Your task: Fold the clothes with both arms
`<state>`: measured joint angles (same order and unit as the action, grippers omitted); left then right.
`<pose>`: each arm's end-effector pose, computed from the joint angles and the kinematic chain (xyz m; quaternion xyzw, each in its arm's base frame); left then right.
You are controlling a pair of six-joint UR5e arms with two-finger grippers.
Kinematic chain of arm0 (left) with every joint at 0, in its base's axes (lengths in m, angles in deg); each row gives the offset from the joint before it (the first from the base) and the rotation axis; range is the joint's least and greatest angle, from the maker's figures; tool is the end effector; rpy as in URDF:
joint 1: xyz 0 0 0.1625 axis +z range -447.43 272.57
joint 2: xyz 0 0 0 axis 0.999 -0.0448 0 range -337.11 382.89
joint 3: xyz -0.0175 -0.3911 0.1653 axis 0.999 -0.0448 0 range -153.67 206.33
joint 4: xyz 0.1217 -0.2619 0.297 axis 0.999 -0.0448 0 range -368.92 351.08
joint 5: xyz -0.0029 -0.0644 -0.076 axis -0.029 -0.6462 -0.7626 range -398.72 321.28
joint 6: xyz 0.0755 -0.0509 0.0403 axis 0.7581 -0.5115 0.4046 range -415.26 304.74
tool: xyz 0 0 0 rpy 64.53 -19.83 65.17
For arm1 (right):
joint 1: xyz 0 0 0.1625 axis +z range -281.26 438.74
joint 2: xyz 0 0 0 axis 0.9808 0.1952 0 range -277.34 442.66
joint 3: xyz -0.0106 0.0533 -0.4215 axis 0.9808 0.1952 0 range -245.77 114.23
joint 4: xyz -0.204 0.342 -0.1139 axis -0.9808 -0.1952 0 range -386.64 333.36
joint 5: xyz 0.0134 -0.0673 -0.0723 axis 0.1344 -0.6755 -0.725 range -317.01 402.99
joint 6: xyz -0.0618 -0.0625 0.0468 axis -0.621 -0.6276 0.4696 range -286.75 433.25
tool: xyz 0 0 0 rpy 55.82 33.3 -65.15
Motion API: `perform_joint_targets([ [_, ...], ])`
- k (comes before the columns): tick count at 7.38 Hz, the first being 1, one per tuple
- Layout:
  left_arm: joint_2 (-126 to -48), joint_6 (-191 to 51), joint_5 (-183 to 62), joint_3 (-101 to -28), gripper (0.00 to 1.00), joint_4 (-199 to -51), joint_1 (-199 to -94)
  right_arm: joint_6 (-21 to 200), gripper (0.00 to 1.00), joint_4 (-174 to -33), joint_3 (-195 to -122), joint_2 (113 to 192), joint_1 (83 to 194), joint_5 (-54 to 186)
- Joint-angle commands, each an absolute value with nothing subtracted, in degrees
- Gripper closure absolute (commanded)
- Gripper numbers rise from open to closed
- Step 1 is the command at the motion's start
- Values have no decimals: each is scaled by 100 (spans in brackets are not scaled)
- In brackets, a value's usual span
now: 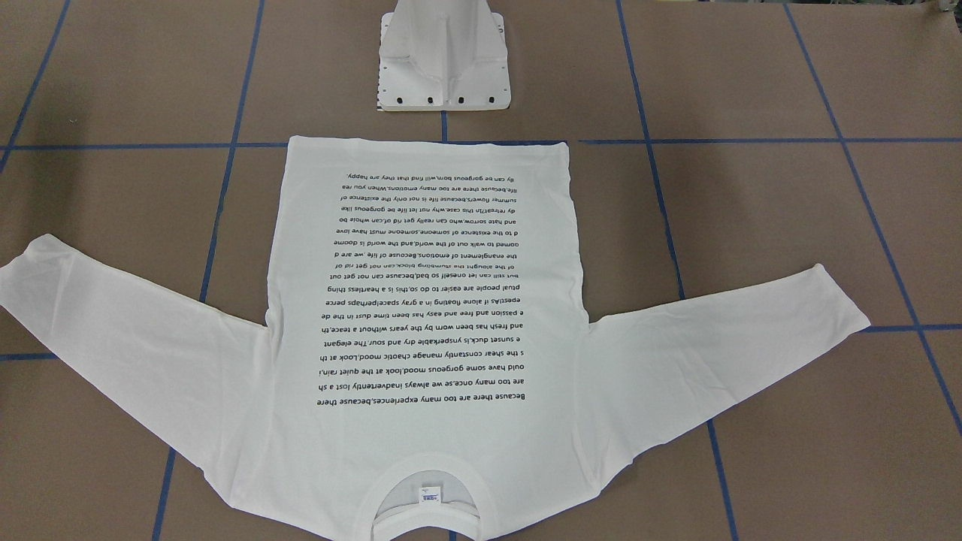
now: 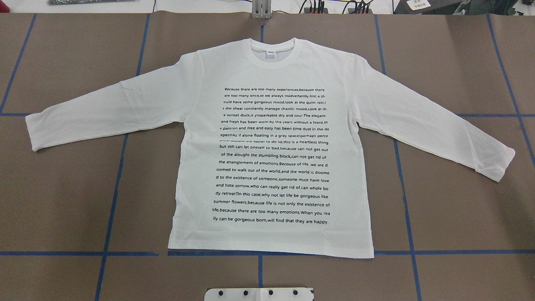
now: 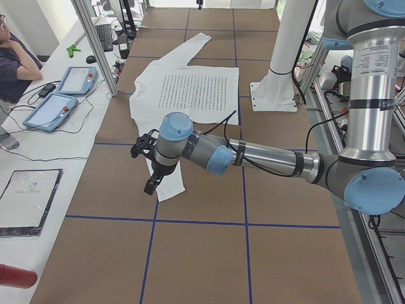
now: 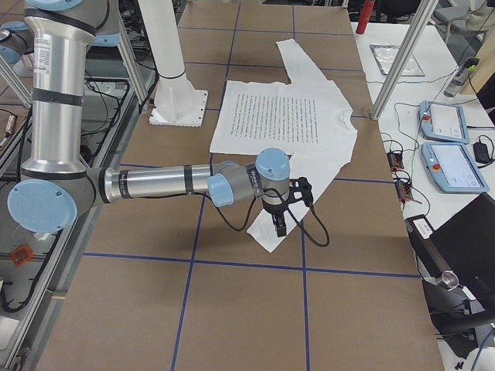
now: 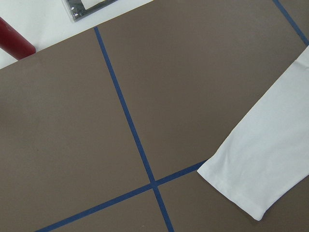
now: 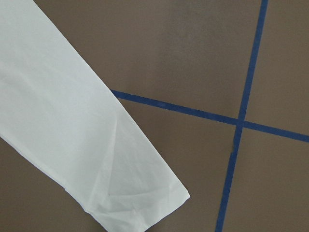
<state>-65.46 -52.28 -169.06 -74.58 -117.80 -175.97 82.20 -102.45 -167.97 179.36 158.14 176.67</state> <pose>-0.0561 -0.5001 0.5441 0.2327 0.3314 0.1192 0.9066 -0.0210 -0.4629 0.5813 0.0942 -0.3882 -0.0768 0.9135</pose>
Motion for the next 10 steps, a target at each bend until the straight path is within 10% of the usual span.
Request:
perform_joint_targets([
  [1,-6544,-5219,-16906,-7465,0,-11817,-17585,8789,0,-10214,-16816,18004,15566,17658],
  [5,-6544,-5263,-16968,-7466,0,-11826,-17585,11996,1,-6802,-16345,18795,14295,16818],
  [10,-6535,-5263,-16959,-7457,0,-11826,-17585,12484,18,-6391,-15841,18778,13430,15979],
])
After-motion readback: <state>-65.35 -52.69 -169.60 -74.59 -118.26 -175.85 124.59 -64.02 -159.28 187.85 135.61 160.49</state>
